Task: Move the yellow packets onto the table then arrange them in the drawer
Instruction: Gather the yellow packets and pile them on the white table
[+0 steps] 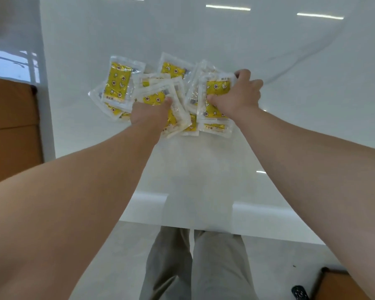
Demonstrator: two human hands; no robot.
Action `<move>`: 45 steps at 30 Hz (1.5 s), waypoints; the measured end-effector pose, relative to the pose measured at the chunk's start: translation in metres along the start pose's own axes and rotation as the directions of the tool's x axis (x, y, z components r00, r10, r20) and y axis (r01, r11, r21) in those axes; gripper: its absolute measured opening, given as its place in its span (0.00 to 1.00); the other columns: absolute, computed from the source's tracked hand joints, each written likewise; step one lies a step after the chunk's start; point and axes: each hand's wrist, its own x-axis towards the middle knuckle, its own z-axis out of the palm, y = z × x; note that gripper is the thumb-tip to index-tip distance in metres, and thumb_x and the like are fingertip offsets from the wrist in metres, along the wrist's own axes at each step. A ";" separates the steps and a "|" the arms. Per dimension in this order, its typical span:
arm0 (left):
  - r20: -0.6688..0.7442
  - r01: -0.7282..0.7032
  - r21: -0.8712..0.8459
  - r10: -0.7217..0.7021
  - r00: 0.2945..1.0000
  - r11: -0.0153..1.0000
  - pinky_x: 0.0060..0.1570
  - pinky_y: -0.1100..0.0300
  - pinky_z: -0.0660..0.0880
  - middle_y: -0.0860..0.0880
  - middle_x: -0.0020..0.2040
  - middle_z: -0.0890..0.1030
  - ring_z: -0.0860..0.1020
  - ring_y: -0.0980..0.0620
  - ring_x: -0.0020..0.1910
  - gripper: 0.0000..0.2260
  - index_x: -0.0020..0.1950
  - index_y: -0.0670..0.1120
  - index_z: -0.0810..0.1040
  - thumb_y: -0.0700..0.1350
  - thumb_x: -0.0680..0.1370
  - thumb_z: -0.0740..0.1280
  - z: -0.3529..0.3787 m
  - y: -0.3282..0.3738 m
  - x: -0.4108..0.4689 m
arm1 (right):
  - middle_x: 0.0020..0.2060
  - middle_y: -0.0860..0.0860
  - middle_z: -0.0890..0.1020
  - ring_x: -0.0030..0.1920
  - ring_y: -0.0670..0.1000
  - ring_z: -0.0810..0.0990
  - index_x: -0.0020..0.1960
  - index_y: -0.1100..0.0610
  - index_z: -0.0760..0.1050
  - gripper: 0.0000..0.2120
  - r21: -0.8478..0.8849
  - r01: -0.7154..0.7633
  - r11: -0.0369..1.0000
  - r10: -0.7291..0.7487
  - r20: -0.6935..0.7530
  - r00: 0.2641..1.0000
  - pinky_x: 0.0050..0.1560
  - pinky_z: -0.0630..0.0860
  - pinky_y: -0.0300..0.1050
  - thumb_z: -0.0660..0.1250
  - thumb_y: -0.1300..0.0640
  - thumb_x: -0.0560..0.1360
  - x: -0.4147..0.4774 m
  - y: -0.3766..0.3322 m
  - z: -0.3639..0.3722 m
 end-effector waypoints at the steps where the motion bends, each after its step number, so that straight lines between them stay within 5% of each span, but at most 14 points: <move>1: -0.010 -0.019 0.051 0.019 1.000 0.999 0.58 0.49 0.77 0.46 0.68 0.75 0.75 0.42 0.66 0.42 0.74 0.44 0.66 0.67 0.70 0.74 0.002 0.000 0.000 | 0.67 0.54 0.63 0.67 0.57 0.68 0.72 0.49 0.62 0.40 -0.026 0.004 1.000 -0.005 -0.012 1.000 0.57 0.70 0.47 0.78 0.42 0.68 -0.001 0.003 0.000; 5: 0.007 -0.010 0.122 0.009 1.000 0.992 0.53 0.44 0.82 0.44 0.69 0.73 0.76 0.40 0.63 0.46 0.77 0.42 0.61 0.70 0.71 0.71 0.007 -0.001 -0.005 | 0.67 0.54 0.63 0.68 0.57 0.66 0.74 0.50 0.60 0.37 -0.105 -0.007 0.994 0.001 -0.058 0.998 0.59 0.73 0.53 0.74 0.42 0.72 -0.007 0.017 0.002; 9: 0.048 0.058 0.115 -0.064 0.997 0.992 0.48 0.45 0.83 0.44 0.61 0.77 0.79 0.42 0.47 0.47 0.75 0.41 0.64 0.75 0.70 0.65 0.000 -0.008 -0.020 | 0.69 0.55 0.62 0.68 0.59 0.65 0.77 0.48 0.57 0.38 -0.134 0.000 0.991 -0.006 -0.046 0.999 0.61 0.72 0.57 0.70 0.41 0.74 -0.022 0.028 0.001; 16: 0.128 0.075 0.008 -0.076 0.989 0.997 0.49 0.47 0.83 0.46 0.45 0.79 0.84 0.45 0.45 0.26 0.69 0.42 0.73 0.61 0.81 0.62 -0.051 -0.032 -0.084 | 0.69 0.58 0.63 0.68 0.60 0.68 0.74 0.54 0.63 0.26 -0.142 -0.072 0.987 0.082 0.063 0.995 0.64 0.72 0.57 0.65 0.50 0.78 -0.086 0.019 -0.016; 21: 0.254 0.023 -0.098 0.003 0.967 0.995 0.54 0.44 0.82 0.44 0.53 0.81 0.85 0.45 0.49 0.18 0.60 0.43 0.73 0.58 0.83 0.60 -0.123 -0.051 -0.163 | 0.70 0.60 0.64 0.67 0.63 0.72 0.75 0.56 0.64 0.26 -0.082 -0.079 0.994 0.091 0.158 0.983 0.64 0.75 0.55 0.63 0.51 0.79 -0.157 -0.007 -0.024; 28: 0.180 -0.013 -0.250 0.059 0.982 0.968 0.52 0.49 0.83 0.46 0.54 0.82 0.85 0.46 0.49 0.20 0.67 0.44 0.73 0.57 0.83 0.60 -0.219 -0.125 -0.242 | 0.71 0.63 0.67 0.65 0.64 0.75 0.75 0.58 0.64 0.25 -0.079 0.017 0.997 0.002 0.237 0.972 0.64 0.76 0.58 0.62 0.53 0.80 -0.268 -0.049 -0.024; 36: 0.125 0.117 -0.651 -0.047 0.991 0.750 0.39 0.53 0.80 0.47 0.51 0.81 0.83 0.48 0.41 0.19 0.64 0.42 0.76 0.55 0.83 0.63 -0.274 -0.290 -0.293 | 0.60 0.59 0.77 0.59 0.60 0.77 0.66 0.62 0.74 0.16 -0.079 0.198 0.977 -0.152 0.393 0.907 0.62 0.75 0.52 0.60 0.58 0.80 -0.399 -0.044 0.006; 39: 0.081 0.094 -0.736 -0.051 0.995 0.671 0.39 0.53 0.79 0.44 0.53 0.80 0.82 0.47 0.41 0.16 0.62 0.42 0.76 0.52 0.84 0.63 -0.296 -0.363 -0.316 | 0.47 0.55 0.72 0.53 0.56 0.70 0.50 0.55 0.71 0.04 -0.064 0.249 0.966 -0.192 0.465 0.864 0.63 0.74 0.55 0.58 0.59 0.81 -0.463 -0.036 0.028; 41: 0.048 0.069 -0.797 -0.051 0.998 0.600 0.42 0.53 0.80 0.44 0.54 0.80 0.81 0.45 0.43 0.16 0.64 0.41 0.75 0.52 0.84 0.63 -0.312 -0.421 -0.332 | 0.40 0.52 0.69 0.53 0.55 0.69 0.39 0.54 0.64 0.12 -0.086 0.307 0.948 -0.226 0.499 0.837 0.65 0.74 0.56 0.58 0.60 0.82 -0.512 -0.027 0.051; 45: -0.014 0.022 -0.925 -0.091 0.996 0.380 0.45 0.52 0.79 0.44 0.51 0.80 0.81 0.45 0.41 0.12 0.60 0.42 0.76 0.50 0.84 0.63 -0.328 -0.559 -0.368 | 0.40 0.53 0.71 0.49 0.56 0.73 0.40 0.53 0.66 0.13 -0.145 0.467 0.872 -0.301 0.594 0.746 0.62 0.75 0.55 0.59 0.58 0.83 -0.610 0.009 0.120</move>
